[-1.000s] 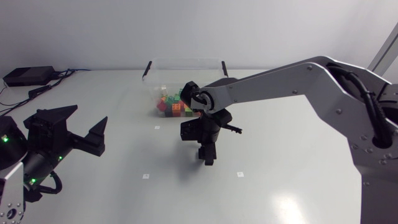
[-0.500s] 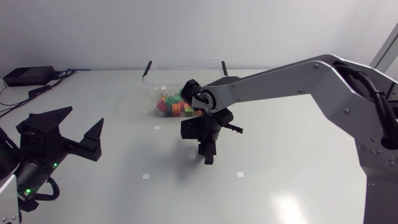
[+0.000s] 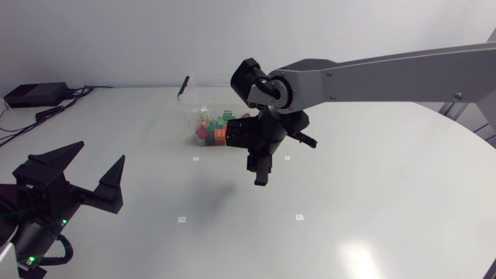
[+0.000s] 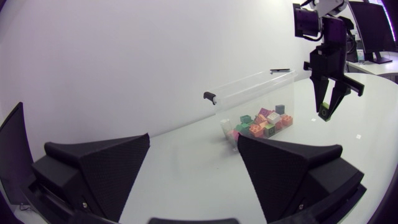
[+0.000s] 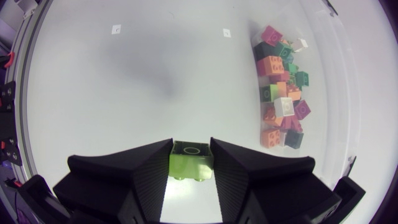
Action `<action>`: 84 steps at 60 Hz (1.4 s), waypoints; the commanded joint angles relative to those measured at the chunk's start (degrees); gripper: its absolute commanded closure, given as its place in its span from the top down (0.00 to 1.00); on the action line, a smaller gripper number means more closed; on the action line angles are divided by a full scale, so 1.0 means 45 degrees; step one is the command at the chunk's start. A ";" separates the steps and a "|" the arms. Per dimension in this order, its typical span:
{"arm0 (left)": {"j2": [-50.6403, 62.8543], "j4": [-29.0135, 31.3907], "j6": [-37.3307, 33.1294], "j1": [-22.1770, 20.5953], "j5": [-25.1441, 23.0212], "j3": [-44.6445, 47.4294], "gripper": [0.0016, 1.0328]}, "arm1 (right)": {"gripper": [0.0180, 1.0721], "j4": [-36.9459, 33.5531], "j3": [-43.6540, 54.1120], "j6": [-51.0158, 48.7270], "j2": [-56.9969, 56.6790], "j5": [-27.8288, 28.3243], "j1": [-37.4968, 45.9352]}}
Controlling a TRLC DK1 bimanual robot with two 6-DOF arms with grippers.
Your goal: Place the duplo bricks in the container
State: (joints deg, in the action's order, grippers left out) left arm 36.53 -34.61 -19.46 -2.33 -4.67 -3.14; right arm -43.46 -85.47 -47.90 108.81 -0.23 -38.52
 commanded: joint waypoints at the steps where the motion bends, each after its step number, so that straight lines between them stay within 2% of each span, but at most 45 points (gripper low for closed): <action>1: -0.0501 -0.0121 0.0321 -0.0069 -0.0135 0.0404 0.95 | 0.28 0.0049 0.0068 0.0351 -0.0490 0.0031 0.0084; 18: -0.1537 0.0328 0.0419 -0.0069 -0.0135 0.0736 0.95 | 0.28 0.0869 -0.0518 0.1094 -0.1037 0.0442 0.0533; 37: -0.2513 0.1461 0.0595 -0.0108 -0.0135 0.0736 0.95 | 0.28 0.2705 -0.1553 0.2461 -0.1212 0.0891 0.1217; 71: -0.3666 0.2652 0.0829 -0.0186 -0.0135 0.0756 0.95 | 0.28 0.6455 -0.3760 0.5215 0.1073 0.1360 0.2350; 84: -0.4369 0.3258 0.0927 -0.0166 -0.0135 0.0756 0.95 | 0.28 0.7803 -0.4131 0.5683 0.1991 0.0813 0.2369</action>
State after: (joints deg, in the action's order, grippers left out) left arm 17.67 -20.58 -16.91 -2.81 -4.69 -1.04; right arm -10.35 -102.02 -24.12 115.37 4.54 -28.27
